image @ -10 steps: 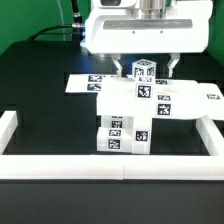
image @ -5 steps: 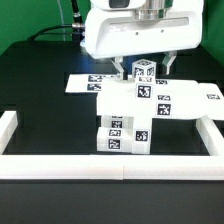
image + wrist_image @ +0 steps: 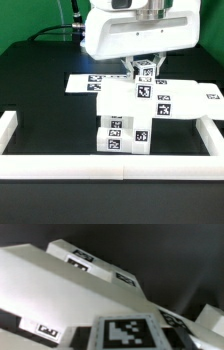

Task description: Assemble chair

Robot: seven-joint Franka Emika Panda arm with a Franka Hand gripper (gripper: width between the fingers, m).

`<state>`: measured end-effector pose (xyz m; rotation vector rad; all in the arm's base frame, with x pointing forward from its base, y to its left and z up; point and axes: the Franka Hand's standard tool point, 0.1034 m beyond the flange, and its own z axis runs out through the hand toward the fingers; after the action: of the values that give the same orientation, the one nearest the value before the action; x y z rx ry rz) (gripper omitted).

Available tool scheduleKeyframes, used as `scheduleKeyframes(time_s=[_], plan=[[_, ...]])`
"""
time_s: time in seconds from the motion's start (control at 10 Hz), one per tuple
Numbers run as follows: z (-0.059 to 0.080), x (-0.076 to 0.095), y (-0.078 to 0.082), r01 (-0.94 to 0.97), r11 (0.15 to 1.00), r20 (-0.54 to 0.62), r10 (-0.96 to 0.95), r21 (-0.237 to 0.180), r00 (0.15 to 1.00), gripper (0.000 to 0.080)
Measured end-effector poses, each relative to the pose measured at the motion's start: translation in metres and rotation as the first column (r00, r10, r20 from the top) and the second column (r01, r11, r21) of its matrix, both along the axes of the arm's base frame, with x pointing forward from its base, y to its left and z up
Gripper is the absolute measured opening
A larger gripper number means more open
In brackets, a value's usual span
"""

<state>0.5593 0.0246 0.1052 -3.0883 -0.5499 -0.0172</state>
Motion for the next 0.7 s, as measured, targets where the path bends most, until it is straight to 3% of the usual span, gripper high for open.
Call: scheduleKeyframes(time_s=[0.3,0.7], plan=[[-0.0001,0.0001,-0.0003,0.050,0.999,0.000,-0.050,0.001,0.999,0.0268],[-0.0006,0.0002,0.0000,0.412,0.911,-0.009,-0.412,0.014,0.911,0.0269]])
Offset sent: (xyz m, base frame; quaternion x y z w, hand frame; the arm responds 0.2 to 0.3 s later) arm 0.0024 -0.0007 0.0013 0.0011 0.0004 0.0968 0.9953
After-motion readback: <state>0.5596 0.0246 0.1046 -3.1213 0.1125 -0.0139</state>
